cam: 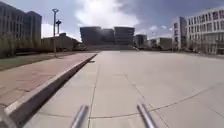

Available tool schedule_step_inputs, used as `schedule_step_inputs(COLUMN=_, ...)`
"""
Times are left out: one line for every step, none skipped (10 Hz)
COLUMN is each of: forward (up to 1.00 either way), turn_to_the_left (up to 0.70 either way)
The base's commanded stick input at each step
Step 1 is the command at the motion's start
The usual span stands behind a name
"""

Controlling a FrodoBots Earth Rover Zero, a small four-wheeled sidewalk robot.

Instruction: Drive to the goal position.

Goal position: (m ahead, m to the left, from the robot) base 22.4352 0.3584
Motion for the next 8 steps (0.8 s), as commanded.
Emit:
schedule_step_inputs(forward=0.7, turn_to_the_left=0.0)
schedule_step_inputs(forward=0.7, turn_to_the_left=0.0)
schedule_step_inputs(forward=0.7, turn_to_the_left=0.0)
schedule_step_inputs(forward=0.7, turn_to_the_left=0.0)
schedule_step_inputs(forward=0.7, turn_to_the_left=0.0)
schedule_step_inputs(forward=0.7, turn_to_the_left=0.0)
schedule_step_inputs(forward=0.7, turn_to_the_left=0.0)
schedule_step_inputs(forward=0.7, turn_to_the_left=0.0)
